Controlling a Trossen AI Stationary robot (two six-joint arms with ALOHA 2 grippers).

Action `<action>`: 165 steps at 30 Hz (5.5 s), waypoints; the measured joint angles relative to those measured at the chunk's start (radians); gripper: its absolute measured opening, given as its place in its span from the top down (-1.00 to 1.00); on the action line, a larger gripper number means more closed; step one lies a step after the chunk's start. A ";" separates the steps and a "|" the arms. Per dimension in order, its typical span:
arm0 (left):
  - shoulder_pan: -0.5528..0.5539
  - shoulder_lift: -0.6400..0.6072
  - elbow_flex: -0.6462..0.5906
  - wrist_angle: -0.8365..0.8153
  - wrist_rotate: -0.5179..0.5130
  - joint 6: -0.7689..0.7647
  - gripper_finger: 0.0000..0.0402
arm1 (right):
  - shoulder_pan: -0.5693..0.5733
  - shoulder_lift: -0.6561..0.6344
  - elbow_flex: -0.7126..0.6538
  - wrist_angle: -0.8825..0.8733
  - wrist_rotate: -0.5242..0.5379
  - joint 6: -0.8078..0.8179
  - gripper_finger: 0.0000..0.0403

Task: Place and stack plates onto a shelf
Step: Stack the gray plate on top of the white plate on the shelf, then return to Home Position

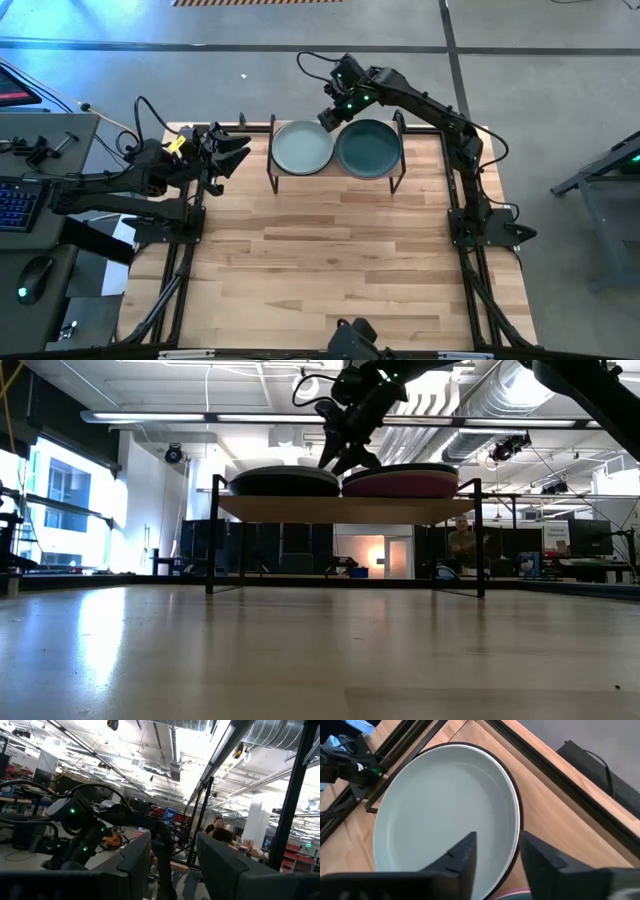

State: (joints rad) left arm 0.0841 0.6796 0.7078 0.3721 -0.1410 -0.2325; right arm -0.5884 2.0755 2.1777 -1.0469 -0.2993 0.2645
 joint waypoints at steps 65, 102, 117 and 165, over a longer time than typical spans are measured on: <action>0.000 0.002 -0.001 -0.230 0.029 -0.020 0.27 | 0.336 -1.200 -1.172 0.772 0.032 0.049 -0.10; 0.000 0.001 0.000 -0.208 0.111 -0.009 1.00 | 0.362 -1.204 -1.276 0.955 0.044 0.058 0.04; 0.000 0.001 0.000 -0.209 0.106 0.000 1.00 | 0.362 -1.299 -1.276 0.914 -0.043 0.017 0.98; -0.098 -0.647 -0.696 -0.147 -0.018 -0.010 1.00 | 0.362 -1.291 -1.276 0.804 -0.042 0.102 1.00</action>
State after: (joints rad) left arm -0.0139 0.0321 0.0120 0.2254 -0.1593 -0.2427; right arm -0.2264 0.7842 0.9016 -0.2428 -0.3412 0.3660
